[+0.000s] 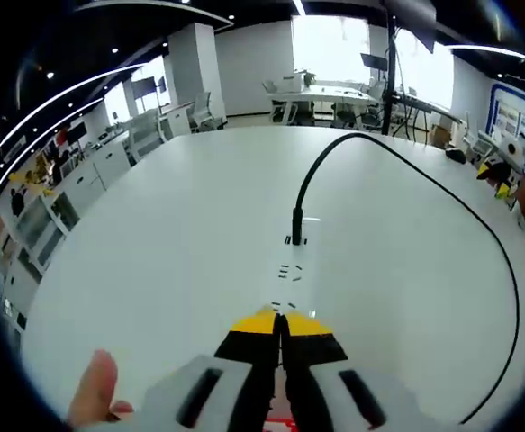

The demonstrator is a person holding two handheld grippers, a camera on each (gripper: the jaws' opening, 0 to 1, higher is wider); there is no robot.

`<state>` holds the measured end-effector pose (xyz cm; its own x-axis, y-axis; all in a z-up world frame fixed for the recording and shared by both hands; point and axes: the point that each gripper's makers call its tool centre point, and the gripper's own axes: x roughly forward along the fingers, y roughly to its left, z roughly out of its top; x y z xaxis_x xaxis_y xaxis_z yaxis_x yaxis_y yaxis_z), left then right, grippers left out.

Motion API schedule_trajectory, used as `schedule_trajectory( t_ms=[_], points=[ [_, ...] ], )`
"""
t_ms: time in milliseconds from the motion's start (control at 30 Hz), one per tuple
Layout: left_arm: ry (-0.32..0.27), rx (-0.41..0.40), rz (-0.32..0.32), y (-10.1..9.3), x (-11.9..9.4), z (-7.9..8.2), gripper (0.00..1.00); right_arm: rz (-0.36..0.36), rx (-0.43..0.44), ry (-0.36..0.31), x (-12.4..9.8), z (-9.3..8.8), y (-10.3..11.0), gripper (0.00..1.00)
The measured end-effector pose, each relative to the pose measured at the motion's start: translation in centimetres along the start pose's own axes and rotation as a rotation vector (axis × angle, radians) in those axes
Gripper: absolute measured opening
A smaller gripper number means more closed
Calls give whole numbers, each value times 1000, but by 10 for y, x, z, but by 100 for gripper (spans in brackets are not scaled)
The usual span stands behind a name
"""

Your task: Locate the USB plug end of the data cable currently connected to the USB port on the desk. Grip the plug, withdraw it from the port, and place it onto the desktop.

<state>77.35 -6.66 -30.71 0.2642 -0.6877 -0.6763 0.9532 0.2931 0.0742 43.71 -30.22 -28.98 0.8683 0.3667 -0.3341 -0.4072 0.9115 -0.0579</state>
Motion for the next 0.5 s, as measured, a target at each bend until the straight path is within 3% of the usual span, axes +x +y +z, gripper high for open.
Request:
schedule_trajectory(
  t_ms=[500],
  points=[
    [-65,34,33,6,-3,8,8,10,9,10,4,-6,3,36]
  ],
)
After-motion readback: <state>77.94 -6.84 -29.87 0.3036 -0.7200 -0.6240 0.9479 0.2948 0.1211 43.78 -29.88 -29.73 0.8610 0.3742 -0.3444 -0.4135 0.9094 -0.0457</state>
